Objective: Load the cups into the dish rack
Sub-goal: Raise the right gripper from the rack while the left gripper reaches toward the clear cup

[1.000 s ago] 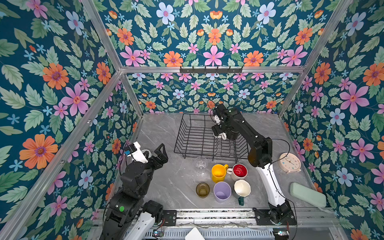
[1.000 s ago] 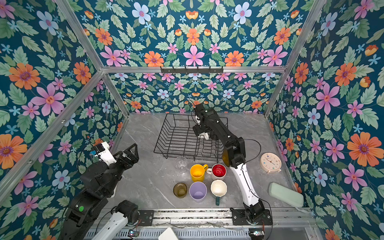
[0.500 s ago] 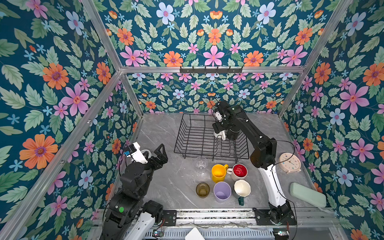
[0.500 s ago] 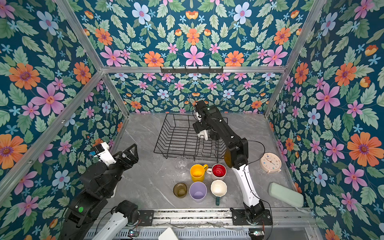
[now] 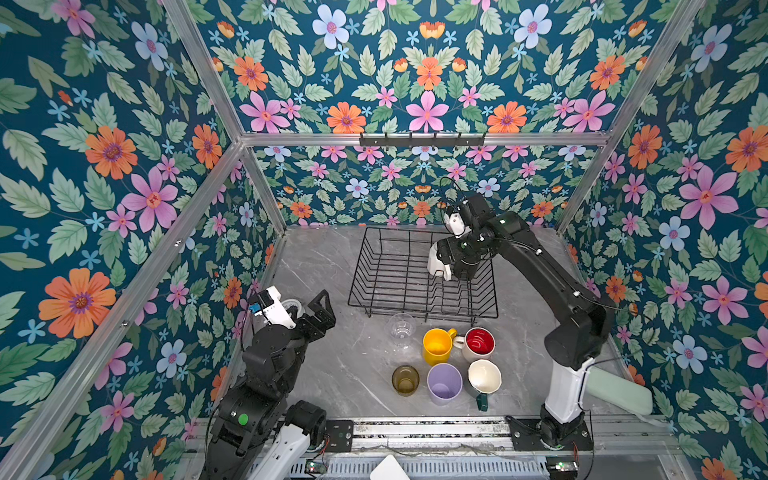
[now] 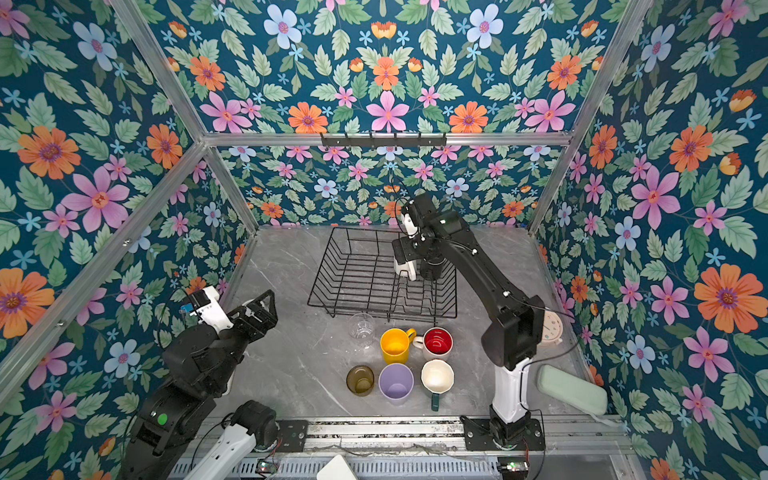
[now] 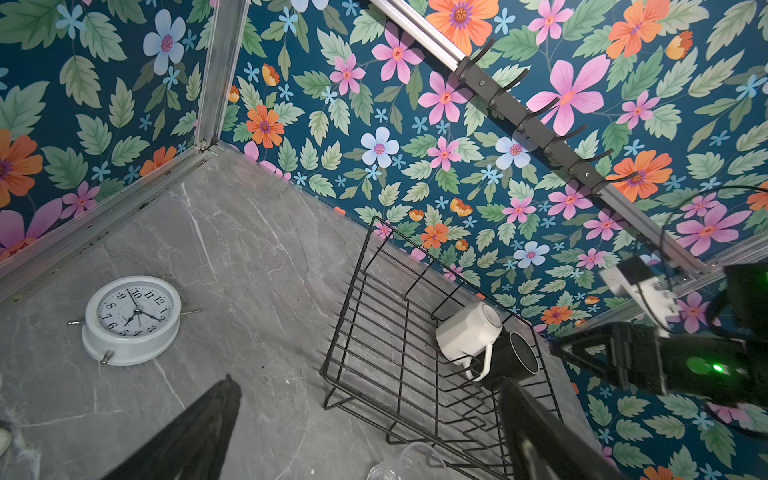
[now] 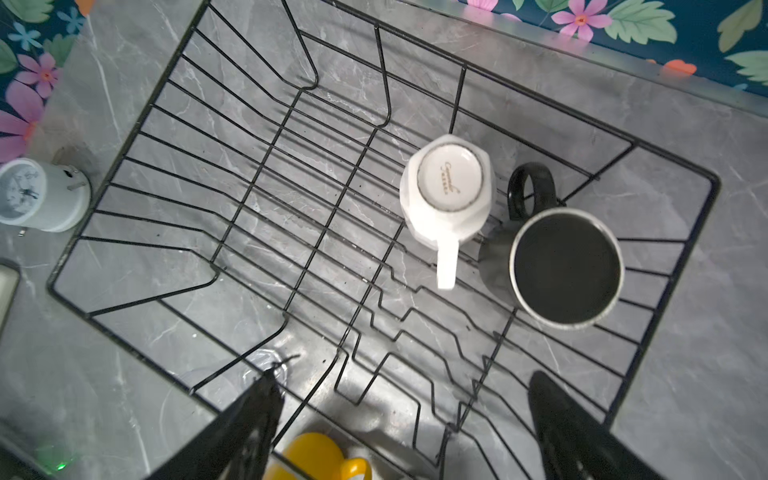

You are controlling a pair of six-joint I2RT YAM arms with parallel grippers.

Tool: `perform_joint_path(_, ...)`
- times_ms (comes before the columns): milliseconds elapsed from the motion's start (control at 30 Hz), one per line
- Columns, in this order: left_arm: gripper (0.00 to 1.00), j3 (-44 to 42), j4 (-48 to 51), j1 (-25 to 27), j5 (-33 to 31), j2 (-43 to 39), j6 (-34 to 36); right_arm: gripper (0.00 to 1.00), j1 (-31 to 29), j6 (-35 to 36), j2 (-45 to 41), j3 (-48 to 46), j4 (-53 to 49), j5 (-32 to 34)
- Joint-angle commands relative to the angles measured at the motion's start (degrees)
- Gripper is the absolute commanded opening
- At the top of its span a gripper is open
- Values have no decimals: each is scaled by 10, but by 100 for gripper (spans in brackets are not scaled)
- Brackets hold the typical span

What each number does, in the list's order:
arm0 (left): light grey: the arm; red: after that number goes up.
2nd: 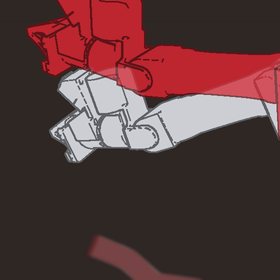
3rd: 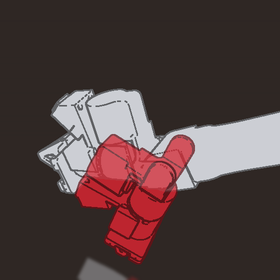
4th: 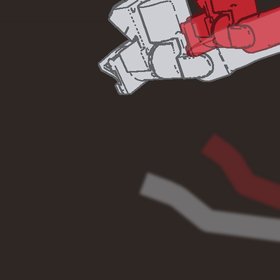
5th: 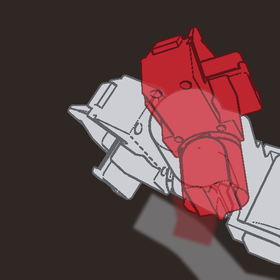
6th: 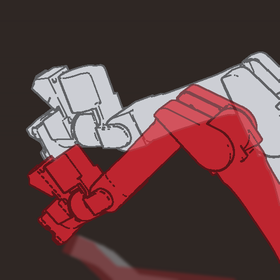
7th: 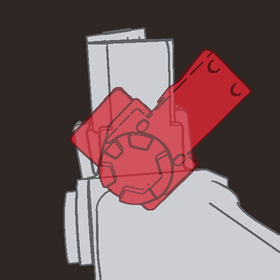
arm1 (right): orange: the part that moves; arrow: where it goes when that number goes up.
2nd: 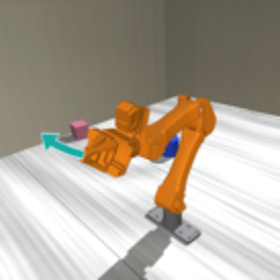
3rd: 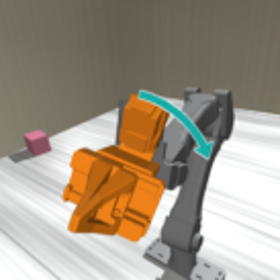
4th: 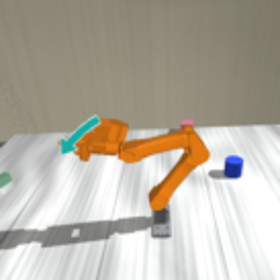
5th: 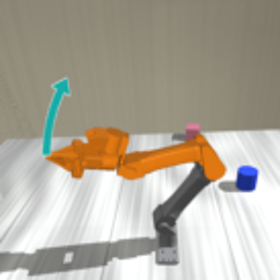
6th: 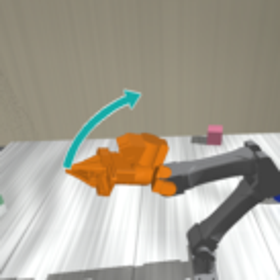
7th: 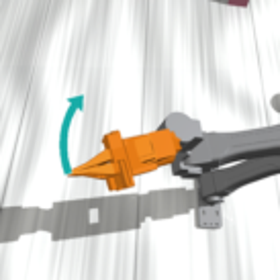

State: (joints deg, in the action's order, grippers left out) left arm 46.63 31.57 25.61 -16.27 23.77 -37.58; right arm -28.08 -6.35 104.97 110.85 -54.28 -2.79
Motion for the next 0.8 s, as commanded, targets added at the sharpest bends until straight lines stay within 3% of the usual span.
perform_joint_path(0,99,5,17,0,7,7,-11,92,-1,-31,-62,-78,75,-9)
perform_joint_path(267,99,10,32,0,24,25,-31,97,2,-47,-217,-248,146,-13)
perform_joint_path(767,91,4,47,0,102,83,-77,99,21,-55,-297,-346,192,-38)
